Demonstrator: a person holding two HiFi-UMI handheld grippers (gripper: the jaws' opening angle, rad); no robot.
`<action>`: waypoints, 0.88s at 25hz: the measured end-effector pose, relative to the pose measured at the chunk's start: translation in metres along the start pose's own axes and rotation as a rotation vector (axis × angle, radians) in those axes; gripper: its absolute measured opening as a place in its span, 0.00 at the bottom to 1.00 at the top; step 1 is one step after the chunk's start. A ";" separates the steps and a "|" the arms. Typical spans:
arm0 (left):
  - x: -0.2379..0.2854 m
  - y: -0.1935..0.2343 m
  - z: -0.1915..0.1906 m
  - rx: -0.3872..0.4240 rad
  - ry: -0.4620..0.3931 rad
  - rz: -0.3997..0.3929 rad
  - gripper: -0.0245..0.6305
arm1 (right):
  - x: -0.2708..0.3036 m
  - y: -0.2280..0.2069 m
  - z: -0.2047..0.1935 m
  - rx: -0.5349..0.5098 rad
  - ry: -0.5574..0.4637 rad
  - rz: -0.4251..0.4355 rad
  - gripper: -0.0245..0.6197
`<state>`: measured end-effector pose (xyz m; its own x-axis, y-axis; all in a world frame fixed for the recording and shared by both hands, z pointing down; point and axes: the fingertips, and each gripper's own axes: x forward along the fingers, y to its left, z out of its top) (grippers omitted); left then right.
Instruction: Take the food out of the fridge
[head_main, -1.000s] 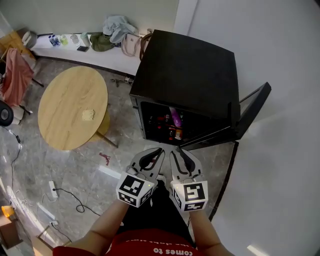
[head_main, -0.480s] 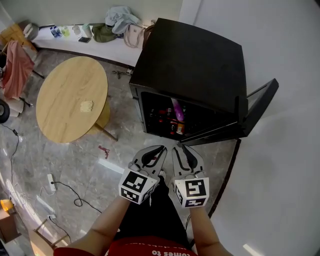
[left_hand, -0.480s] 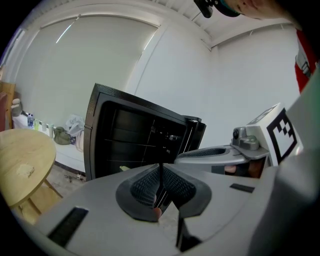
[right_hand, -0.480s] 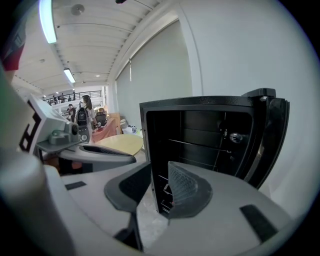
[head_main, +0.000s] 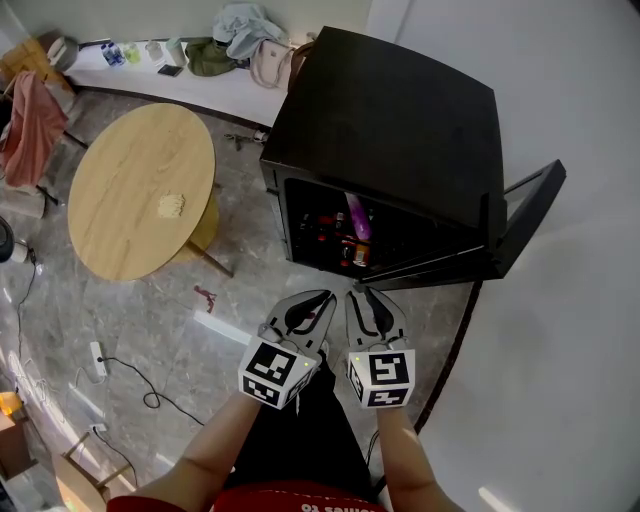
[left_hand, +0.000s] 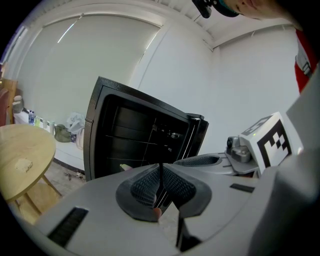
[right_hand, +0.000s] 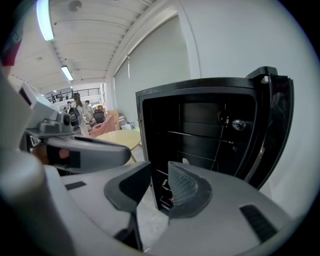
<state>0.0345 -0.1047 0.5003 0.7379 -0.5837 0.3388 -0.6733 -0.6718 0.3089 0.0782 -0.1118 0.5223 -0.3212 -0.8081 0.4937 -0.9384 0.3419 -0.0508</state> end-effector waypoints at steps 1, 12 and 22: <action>0.001 0.001 -0.001 -0.002 0.000 0.000 0.05 | 0.004 -0.001 -0.003 -0.003 0.007 -0.001 0.18; 0.009 0.008 -0.007 -0.016 0.012 -0.004 0.05 | 0.035 -0.014 -0.031 -0.005 0.073 -0.016 0.18; 0.012 0.012 -0.010 -0.029 0.015 -0.012 0.05 | 0.058 -0.017 -0.056 -0.002 0.108 -0.022 0.18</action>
<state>0.0343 -0.1155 0.5169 0.7451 -0.5687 0.3484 -0.6658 -0.6647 0.3389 0.0831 -0.1378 0.6006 -0.2847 -0.7589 0.5858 -0.9447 0.3258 -0.0370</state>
